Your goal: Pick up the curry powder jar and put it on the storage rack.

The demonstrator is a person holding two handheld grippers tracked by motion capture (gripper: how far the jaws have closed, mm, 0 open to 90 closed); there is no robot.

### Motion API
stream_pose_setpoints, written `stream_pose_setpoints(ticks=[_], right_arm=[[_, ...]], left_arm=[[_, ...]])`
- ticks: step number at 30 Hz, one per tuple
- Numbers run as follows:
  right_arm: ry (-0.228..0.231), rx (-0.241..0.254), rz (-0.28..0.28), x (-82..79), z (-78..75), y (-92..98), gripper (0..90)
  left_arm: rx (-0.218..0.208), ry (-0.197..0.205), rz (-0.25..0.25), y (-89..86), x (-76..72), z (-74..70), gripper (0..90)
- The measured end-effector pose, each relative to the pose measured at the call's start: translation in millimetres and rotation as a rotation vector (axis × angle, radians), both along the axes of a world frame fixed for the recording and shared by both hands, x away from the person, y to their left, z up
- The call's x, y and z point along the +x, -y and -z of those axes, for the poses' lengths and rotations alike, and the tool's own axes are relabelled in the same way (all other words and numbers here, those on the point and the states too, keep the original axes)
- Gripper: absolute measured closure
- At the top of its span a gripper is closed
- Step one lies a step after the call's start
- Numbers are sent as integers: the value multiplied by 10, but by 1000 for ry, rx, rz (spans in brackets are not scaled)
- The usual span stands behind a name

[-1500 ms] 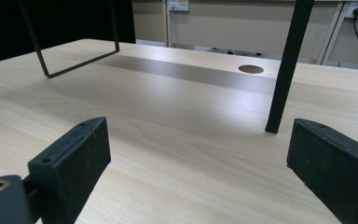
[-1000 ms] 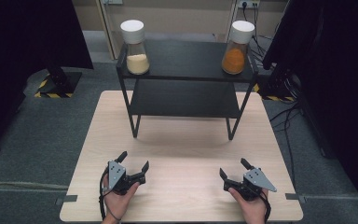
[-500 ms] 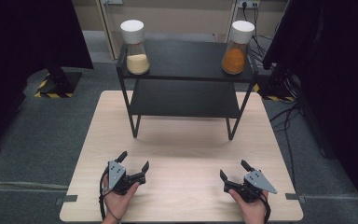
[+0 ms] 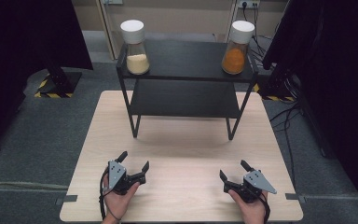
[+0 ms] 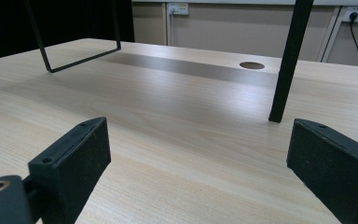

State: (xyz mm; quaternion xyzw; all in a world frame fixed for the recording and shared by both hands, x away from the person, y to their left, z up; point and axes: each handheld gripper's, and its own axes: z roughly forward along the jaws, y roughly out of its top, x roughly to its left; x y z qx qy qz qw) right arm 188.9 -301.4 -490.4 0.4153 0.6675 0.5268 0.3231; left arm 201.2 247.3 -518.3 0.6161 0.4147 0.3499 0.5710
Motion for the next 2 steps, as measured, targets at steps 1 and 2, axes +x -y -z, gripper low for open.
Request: stream_pose_setpoints(ticks=[1, 2], right_arm=[[1, 0, 0, -1, 1, 1, 64], [1, 1, 0, -1, 2, 2, 63]], left_arm=[[1, 0, 0, 1, 0, 0, 56], [1, 0, 1, 0, 0, 0, 56]])
